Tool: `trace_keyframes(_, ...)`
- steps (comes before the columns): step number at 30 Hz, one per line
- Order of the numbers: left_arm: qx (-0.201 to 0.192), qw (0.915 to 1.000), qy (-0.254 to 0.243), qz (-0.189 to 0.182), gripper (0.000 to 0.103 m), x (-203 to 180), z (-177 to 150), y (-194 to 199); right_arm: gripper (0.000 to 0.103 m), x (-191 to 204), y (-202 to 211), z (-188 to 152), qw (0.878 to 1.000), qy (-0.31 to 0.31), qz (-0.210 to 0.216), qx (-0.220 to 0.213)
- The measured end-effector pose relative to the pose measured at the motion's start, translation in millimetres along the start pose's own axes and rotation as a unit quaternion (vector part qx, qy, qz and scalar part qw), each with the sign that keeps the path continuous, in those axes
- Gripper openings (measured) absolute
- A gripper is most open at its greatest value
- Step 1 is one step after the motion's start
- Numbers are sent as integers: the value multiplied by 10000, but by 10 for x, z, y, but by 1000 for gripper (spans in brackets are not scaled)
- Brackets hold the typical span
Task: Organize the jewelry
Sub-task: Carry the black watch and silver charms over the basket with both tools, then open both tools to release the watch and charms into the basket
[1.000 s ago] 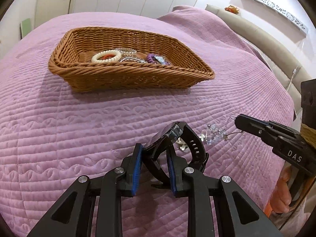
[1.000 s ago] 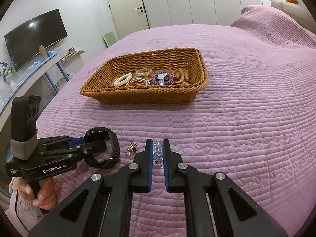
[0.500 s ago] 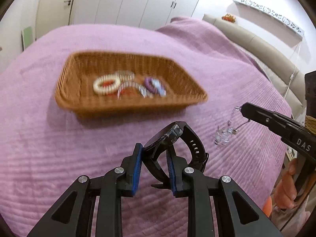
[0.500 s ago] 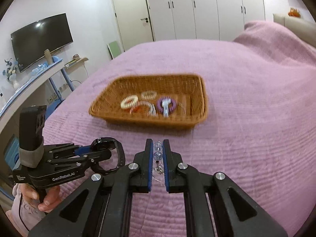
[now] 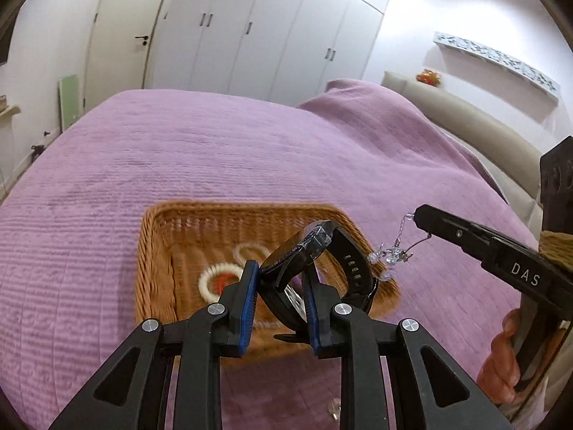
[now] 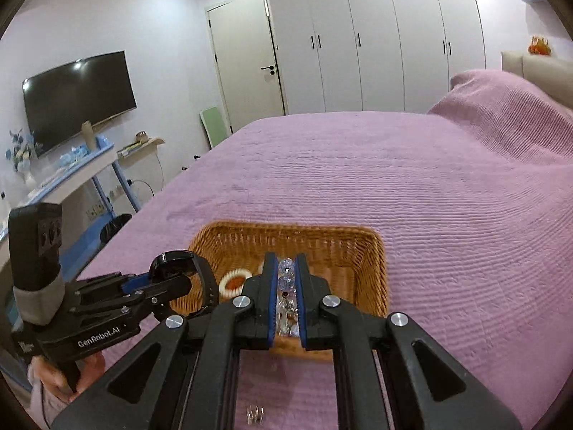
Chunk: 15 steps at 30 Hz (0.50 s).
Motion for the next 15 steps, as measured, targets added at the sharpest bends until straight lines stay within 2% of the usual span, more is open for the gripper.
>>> trace_keyframes(7,175,9983,136,537,24,341,132,-491,11,1,-700,74,9989,-114,-177,408)
trace_keyframes(15,481,9949,379,803,25,626,-18,-800,11,-14,-1342,-137,9944,-145,-359,979)
Point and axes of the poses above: each gripper's, at about its wrist camera, not at the fingertips, and y roughly against the way its jaws point, x to its left, z to its top, the point moved 6 cm from there along -y, roughly the way its jaws point, and after that the axes turned 15 degrees about -z, right-handed, at the moved point
